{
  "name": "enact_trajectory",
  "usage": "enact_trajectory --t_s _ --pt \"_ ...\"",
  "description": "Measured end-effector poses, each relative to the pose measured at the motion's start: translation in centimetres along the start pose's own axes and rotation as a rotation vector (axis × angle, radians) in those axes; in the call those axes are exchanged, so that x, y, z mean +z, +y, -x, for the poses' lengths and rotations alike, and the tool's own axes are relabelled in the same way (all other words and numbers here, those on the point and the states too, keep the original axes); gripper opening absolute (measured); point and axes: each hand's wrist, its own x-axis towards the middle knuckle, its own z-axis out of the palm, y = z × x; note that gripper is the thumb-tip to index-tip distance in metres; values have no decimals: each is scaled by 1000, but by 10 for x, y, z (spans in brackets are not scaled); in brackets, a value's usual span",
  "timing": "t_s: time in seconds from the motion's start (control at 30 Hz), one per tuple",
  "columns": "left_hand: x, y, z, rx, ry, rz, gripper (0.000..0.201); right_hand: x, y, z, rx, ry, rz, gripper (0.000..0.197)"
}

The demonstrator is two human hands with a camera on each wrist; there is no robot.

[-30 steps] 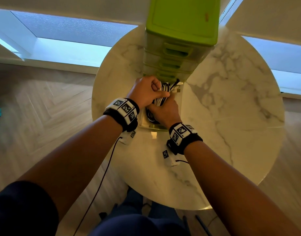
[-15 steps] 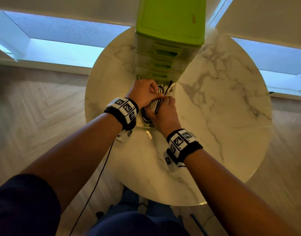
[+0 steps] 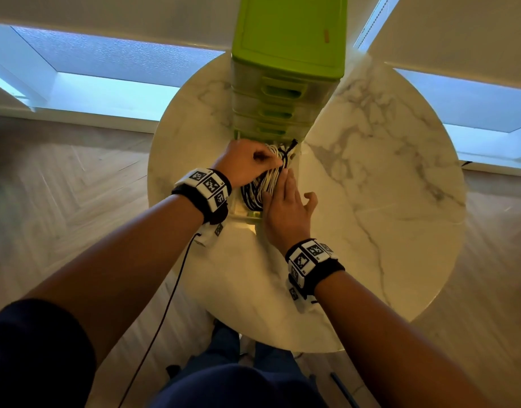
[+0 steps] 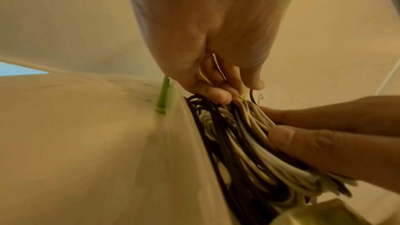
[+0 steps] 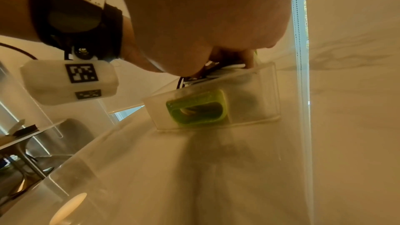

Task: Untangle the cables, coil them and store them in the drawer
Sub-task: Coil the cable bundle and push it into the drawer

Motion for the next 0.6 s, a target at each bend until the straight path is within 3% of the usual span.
enact_trajectory --t_s 0.13,0.27,0.37,0.5,0.6 --pt "21 5 -12 -44 27 5 24 -4 9 3 -141 -142 198 72" --pt "26 4 -17 -67 37 4 31 -18 11 0 -86 -167 6 65" --pt "26 2 -18 -60 34 1 32 -22 13 0 -96 -98 -55 60" --pt "27 6 -14 54 -53 -97 15 -17 20 2 -150 -84 -55 58" --pt "25 10 -17 55 -140 -214 37 -16 32 -2 -190 -90 -80 61"
